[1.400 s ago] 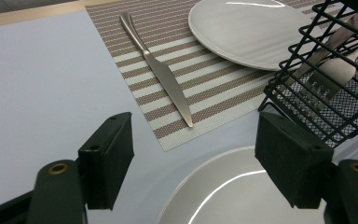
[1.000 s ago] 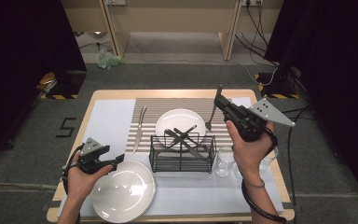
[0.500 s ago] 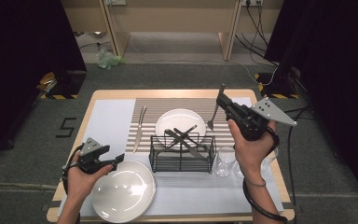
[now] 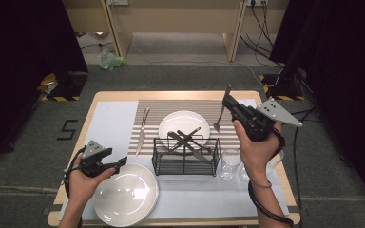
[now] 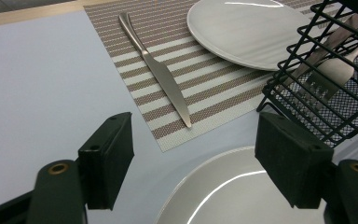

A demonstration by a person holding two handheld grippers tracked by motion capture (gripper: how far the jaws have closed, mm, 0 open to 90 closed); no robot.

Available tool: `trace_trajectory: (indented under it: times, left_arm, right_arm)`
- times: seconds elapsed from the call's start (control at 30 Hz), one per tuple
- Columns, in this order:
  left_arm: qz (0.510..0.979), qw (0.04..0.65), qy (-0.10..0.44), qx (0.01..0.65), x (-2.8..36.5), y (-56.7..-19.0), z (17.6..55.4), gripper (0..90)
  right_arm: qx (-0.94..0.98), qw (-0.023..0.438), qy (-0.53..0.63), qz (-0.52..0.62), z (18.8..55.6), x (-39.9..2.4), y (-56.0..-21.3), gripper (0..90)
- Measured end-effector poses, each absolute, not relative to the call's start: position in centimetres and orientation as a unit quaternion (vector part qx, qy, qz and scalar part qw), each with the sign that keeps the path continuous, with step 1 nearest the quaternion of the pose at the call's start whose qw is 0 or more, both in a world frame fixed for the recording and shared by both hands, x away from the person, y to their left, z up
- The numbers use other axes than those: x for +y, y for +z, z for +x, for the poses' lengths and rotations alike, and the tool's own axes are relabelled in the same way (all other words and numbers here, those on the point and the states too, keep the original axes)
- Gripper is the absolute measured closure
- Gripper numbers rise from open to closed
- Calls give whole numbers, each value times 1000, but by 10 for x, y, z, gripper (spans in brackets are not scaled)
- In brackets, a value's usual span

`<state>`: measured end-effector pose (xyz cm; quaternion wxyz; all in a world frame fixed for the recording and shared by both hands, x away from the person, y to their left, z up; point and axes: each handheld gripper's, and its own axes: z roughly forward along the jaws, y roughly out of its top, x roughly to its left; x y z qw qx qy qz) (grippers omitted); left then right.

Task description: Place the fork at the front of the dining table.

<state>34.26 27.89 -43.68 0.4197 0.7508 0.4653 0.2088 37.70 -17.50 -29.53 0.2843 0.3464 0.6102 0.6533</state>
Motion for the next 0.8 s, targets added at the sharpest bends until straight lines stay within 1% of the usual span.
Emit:
trace_trajectory:
  times: [0.8]
  left_arm:
    - [750, 419, 210, 467, 281, -437, 342, 275]
  right_arm:
    - [608, 295, 645, 357, 382, -181, -298, 874]
